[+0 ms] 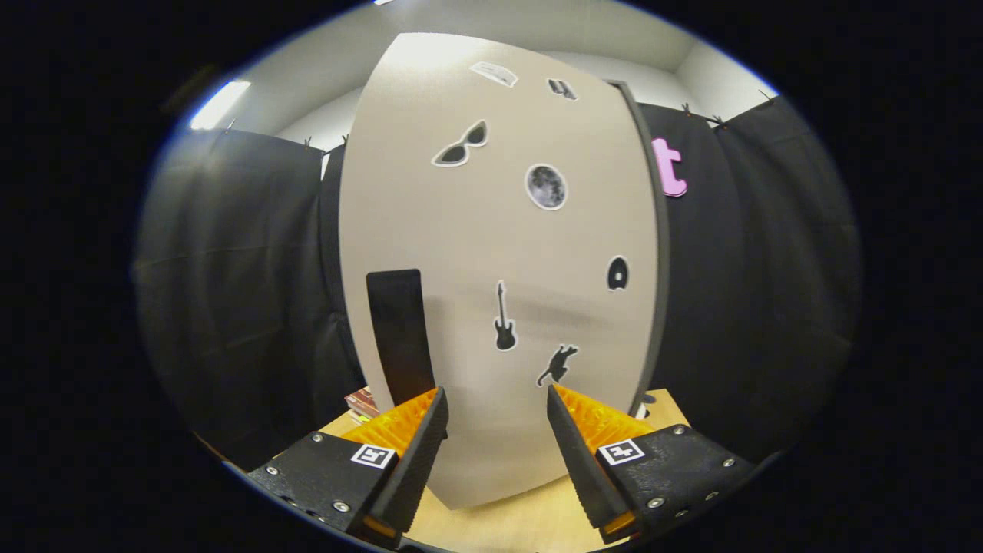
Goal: Open the shoe cabinet door, grab the shoes and put them into the shoe cabinet, then close the shoe cabinet door.
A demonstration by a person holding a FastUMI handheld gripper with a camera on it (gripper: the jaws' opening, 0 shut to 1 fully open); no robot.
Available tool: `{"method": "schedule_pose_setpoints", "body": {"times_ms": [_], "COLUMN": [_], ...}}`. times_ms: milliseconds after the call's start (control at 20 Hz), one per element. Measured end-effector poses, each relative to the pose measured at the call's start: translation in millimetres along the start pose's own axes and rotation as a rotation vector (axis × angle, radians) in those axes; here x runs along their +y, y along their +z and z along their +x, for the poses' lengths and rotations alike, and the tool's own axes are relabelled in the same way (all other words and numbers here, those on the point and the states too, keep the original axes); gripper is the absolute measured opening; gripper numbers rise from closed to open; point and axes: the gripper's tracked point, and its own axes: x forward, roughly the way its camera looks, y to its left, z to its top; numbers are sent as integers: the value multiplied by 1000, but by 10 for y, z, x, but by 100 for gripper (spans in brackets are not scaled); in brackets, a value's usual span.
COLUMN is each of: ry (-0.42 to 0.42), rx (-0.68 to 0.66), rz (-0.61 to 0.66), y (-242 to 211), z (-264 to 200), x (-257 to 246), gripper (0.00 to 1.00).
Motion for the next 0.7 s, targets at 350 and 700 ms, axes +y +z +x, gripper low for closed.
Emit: {"method": "schedule_pose_setpoints", "body": {"times_ms": [350,700], "ry": [-7,-45], "rx": [11,12], "rz": [-5,-28], "y": [66,126], "z": [672,724], "x": [223,185], "gripper": [86,87]}}
